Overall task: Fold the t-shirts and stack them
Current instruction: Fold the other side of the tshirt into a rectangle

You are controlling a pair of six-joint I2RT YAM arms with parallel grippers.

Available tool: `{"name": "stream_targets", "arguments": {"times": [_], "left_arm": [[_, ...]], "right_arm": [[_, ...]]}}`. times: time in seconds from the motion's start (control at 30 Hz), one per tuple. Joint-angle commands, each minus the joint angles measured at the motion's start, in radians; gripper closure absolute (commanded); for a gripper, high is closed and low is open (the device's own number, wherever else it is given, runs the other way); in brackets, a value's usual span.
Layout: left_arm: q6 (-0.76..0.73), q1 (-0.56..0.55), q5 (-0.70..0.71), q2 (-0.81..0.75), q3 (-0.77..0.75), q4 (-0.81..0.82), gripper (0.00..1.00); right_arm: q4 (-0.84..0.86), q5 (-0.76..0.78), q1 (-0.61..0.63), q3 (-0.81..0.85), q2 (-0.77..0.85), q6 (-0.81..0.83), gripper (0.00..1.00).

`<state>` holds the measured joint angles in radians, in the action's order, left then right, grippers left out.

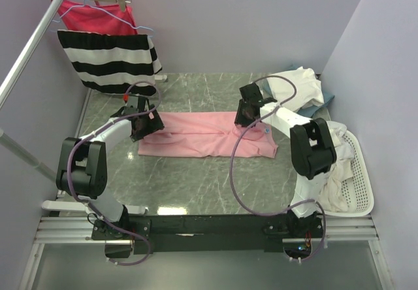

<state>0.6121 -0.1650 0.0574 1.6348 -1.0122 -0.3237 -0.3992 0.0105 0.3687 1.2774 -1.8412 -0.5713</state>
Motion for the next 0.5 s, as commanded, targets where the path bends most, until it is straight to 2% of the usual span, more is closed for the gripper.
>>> {"name": "stream_targets", "arguments": {"times": [0.0,0.07,0.13,0.33,0.47], "left_arm": [[-0.021,0.001,0.007,-0.024,-0.006,0.002,0.03],[-0.023,0.002,0.010,-0.026,-0.003,0.000,0.03],[-0.028,0.002,0.016,-0.027,-0.003,-0.005,0.02],[-0.037,0.002,-0.004,-0.016,-0.022,-0.005,0.03],[-0.038,0.004,-0.016,-0.010,-0.023,-0.002,0.03]], "right_arm": [[-0.108,0.195,-0.016,0.178,-0.056,0.100,0.51],[-0.147,0.334,-0.016,0.235,-0.044,0.117,0.45],[-0.153,0.368,-0.028,0.234,-0.020,0.137,0.44],[-0.113,0.151,-0.034,0.061,0.117,0.126,0.44],[-0.092,0.089,-0.036,-0.078,0.203,0.088,0.44]]}}
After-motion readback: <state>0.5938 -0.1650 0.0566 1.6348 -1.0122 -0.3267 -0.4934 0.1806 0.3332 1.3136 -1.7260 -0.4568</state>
